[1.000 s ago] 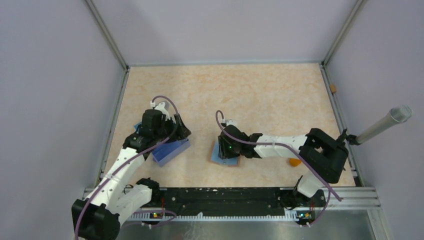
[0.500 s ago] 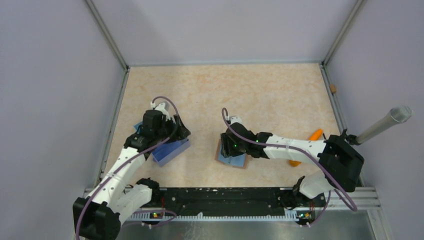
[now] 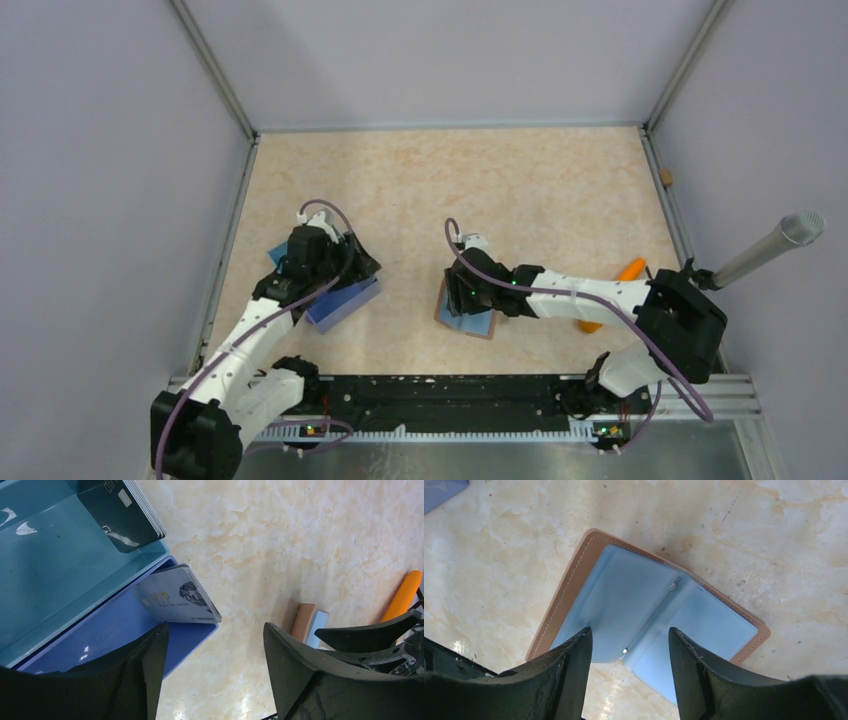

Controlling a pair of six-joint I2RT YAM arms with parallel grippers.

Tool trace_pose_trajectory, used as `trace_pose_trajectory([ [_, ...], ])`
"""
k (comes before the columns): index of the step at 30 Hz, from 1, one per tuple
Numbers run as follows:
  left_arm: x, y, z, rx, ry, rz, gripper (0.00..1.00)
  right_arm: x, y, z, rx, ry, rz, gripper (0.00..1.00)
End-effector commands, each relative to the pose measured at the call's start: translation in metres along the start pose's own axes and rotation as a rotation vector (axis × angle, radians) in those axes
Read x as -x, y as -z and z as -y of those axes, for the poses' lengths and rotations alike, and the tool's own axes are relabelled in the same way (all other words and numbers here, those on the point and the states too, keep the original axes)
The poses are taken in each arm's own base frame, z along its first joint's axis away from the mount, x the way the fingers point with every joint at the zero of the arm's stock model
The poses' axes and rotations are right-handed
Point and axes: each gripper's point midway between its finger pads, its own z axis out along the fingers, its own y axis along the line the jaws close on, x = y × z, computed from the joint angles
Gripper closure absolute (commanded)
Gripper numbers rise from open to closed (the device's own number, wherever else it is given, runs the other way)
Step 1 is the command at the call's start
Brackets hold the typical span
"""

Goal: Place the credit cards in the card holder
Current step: Pick up the credit card from the storage box.

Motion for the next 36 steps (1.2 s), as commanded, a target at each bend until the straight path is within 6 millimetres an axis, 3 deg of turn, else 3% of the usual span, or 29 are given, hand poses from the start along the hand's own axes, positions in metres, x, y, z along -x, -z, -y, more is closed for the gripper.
trace_pose_trajectory([
  [1,0.013,-0.008,0.006,-0.034,0.059,0.065,0.28,-0.006,-0.007,0.006,-0.027,-0.002,0.001,0.43],
  [25,0.003,-0.035,-0.006,0.014,0.084,-0.016,0.37,-0.008,-0.007,0.005,-0.012,-0.002,-0.002,0.45],
  [36,0.007,-0.033,0.005,-0.039,0.083,-0.008,0.42,-0.008,-0.007,0.005,-0.013,0.000,-0.002,0.46],
])
